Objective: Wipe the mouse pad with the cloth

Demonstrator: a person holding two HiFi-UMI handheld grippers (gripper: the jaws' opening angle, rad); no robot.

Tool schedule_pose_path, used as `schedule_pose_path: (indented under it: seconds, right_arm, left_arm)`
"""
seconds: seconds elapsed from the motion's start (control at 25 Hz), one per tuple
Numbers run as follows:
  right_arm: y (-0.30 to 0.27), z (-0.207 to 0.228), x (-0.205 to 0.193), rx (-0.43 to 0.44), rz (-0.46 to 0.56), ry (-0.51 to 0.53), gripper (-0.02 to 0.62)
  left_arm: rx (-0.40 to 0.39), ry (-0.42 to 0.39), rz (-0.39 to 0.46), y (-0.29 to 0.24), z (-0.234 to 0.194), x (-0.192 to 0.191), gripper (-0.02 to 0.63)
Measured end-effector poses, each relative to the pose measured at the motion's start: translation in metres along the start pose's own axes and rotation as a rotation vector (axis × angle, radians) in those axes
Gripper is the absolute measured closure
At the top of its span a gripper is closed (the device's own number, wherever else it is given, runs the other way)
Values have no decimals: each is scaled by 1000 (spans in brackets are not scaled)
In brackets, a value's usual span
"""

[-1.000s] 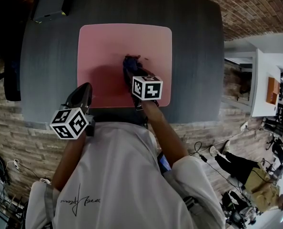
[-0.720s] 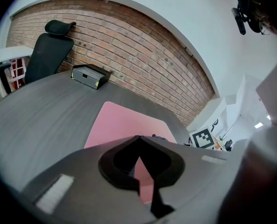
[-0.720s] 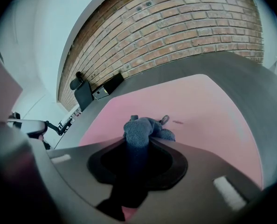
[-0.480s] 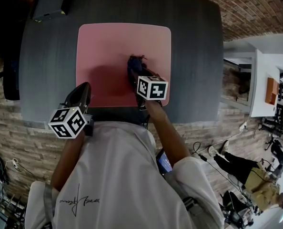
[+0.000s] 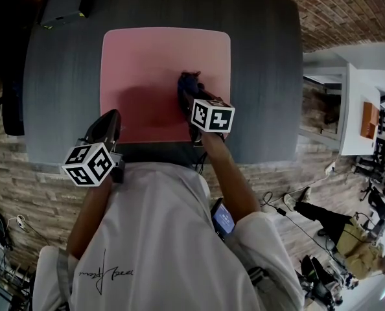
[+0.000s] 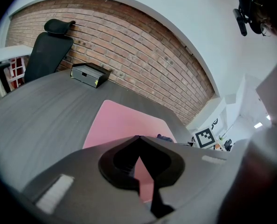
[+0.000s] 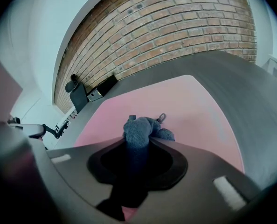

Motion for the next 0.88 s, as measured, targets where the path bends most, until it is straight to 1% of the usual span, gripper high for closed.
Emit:
schedule_pose_path:
  seconds: [0.88]
  right_arm:
    - [17,42,2,-48,-39,24,489]
  left_arm:
    - [6,7,-29,-7,-5,-5,602]
Point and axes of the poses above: the fingertips, and each gripper's own axes: y backward along the fingers, z to its right, x out of its top, the point moved 5 cm from there along y, backward along the fingers, and after that the axes turned 10 degrees about y, right-handed, at the moved point
